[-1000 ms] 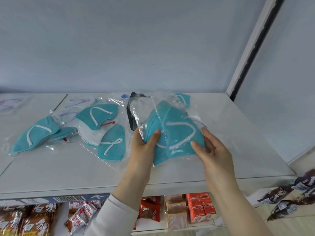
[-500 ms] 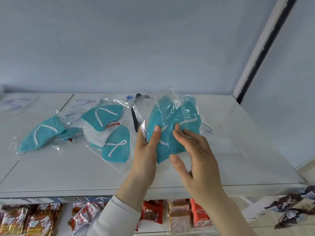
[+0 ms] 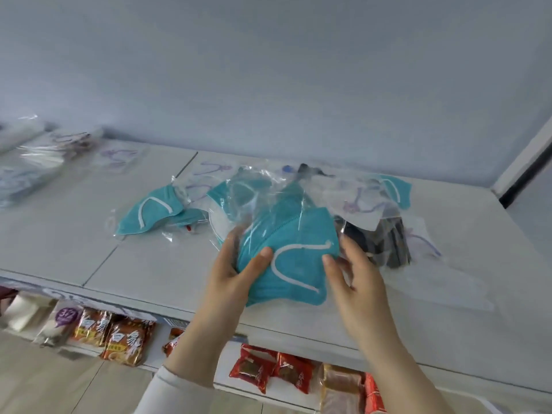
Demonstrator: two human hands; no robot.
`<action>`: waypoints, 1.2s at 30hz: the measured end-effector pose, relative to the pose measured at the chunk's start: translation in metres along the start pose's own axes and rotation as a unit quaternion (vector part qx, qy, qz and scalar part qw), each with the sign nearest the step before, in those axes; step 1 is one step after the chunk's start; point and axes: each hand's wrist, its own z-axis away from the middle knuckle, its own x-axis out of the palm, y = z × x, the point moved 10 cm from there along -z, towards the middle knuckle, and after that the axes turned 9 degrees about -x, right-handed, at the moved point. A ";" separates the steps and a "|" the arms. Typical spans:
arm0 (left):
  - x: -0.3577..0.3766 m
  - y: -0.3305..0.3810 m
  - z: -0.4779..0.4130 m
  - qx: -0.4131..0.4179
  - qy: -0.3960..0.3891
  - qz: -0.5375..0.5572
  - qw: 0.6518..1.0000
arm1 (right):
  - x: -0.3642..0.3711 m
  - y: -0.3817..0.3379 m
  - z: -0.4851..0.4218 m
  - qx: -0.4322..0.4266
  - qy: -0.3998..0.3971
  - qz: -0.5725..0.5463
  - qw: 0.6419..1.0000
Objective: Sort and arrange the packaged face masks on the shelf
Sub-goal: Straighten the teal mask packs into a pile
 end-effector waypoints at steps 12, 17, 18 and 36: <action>-0.161 0.062 0.003 0.077 0.192 -0.055 0.977 | 0.138 -0.039 -0.068 -0.111 -0.085 0.138 0.981; -0.217 0.058 -0.024 0.004 0.211 0.038 0.977 | 0.159 0.008 -0.105 -0.008 -0.227 0.448 0.864; -0.221 0.055 -0.030 -0.019 0.197 0.049 0.979 | 0.160 0.010 -0.104 0.002 -0.232 0.454 0.860; -0.209 0.044 -0.041 -0.158 0.031 0.110 0.981 | 0.226 -0.115 -0.030 -0.396 -0.211 0.171 0.877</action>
